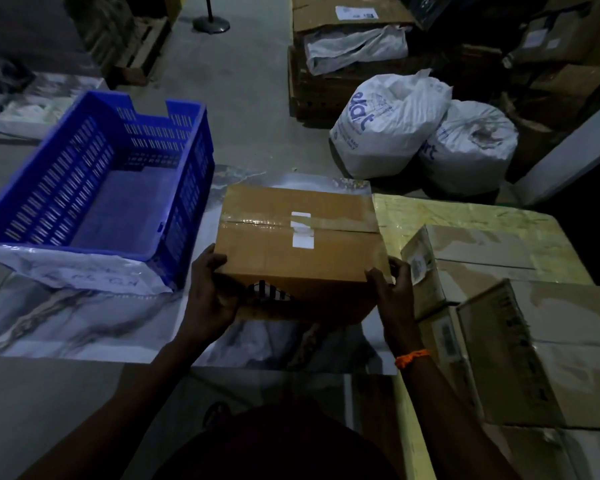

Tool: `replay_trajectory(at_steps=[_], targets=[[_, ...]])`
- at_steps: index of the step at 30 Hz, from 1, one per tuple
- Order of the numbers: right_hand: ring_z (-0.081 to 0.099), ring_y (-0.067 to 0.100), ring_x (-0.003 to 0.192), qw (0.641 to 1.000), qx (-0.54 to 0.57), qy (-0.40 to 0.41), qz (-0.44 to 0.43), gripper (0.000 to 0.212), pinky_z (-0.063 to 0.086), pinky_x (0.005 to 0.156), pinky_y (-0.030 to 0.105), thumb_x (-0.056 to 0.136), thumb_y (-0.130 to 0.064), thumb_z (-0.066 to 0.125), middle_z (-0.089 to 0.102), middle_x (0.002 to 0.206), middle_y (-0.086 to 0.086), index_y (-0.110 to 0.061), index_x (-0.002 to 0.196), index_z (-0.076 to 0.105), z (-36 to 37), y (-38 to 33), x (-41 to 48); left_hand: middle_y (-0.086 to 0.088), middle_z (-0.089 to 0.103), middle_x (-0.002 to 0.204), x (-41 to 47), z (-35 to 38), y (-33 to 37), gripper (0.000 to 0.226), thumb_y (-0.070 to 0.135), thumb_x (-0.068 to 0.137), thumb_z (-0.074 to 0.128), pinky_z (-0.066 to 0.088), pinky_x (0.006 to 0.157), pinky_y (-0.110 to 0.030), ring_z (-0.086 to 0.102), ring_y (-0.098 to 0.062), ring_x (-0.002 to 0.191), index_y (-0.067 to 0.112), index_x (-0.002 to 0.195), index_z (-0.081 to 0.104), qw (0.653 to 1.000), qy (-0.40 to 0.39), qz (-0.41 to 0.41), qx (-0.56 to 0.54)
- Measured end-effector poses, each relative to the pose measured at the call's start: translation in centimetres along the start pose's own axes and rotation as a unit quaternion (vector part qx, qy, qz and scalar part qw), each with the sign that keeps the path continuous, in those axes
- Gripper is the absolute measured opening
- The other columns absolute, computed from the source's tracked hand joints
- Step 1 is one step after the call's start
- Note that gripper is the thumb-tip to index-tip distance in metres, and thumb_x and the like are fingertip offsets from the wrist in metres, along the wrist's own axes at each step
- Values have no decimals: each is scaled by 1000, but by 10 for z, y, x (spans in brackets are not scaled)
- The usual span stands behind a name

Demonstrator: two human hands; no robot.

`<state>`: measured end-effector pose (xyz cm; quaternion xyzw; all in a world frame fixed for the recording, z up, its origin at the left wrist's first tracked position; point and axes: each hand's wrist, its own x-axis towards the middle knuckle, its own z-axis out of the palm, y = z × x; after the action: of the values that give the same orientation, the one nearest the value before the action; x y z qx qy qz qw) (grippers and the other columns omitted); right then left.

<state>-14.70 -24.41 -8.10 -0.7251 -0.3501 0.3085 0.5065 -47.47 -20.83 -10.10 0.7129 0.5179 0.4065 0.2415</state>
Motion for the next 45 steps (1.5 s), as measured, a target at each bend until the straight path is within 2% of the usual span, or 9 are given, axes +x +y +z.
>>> replay_trajectory(at_steps=[6,10,13,15,17,24,34,41,45], targets=[[58,14,117,999,-40,16,-8,51,43,79,2,94,-28,75,59,129,0,-13,137,52,8,12,-12,-11,41,151,-10,0,-11,72,50,86,71,29,110,-9,31,0,142,3,137,51,1000,-13,-10,15],[53,27,126,981,-169,40,-81,56,44,97,28,94,-31,73,56,137,11,-9,140,50,16,4,-6,-8,32,155,-3,1,-4,60,51,90,65,36,105,-6,31,15,135,11,133,54,1000,-5,-26,4],[44,37,136,920,-325,17,-217,61,41,110,49,92,-41,63,51,143,22,-4,139,53,24,0,8,-9,29,159,9,4,2,49,47,95,62,40,112,-32,31,-7,145,14,130,58,997,-23,13,67],[41,45,141,885,-391,-39,-251,68,37,114,59,92,-52,54,50,146,28,-3,138,56,35,-7,20,-10,33,159,23,9,5,47,50,99,52,28,118,-59,26,-27,151,18,133,57,986,-55,42,155],[40,48,143,857,-427,-110,-266,78,36,114,62,93,-61,43,48,150,30,-4,144,54,50,-16,31,-10,34,160,42,15,10,56,57,101,39,13,119,-68,22,-33,153,20,141,51,968,-100,40,229],[6,31,159,797,-493,-214,-275,70,1,124,57,103,-64,20,11,173,8,-31,165,16,98,-36,47,-6,10,172,102,39,21,80,68,96,7,2,122,-60,6,-28,158,26,162,23,917,-266,64,289],[-3,27,160,793,-490,-242,-271,78,-6,123,58,94,-66,-1,1,174,2,-36,165,10,103,-36,52,1,-5,172,108,50,22,64,60,107,11,-7,125,-55,-9,-21,158,29,163,10,905,-277,78,314],[-6,23,160,790,-489,-246,-276,65,-4,125,59,106,-63,18,-3,174,-3,-38,165,7,90,-34,62,4,-14,171,115,41,10,67,67,104,11,-8,125,-55,-15,-19,157,38,163,-1,898,-290,76,321],[-10,21,160,801,-500,-206,-257,72,-5,125,60,100,-72,10,-6,174,-5,-40,165,2,63,-20,77,4,-14,171,118,32,-2,69,70,102,8,-8,124,-57,-15,-20,157,39,162,-4,904,-259,44,338]])
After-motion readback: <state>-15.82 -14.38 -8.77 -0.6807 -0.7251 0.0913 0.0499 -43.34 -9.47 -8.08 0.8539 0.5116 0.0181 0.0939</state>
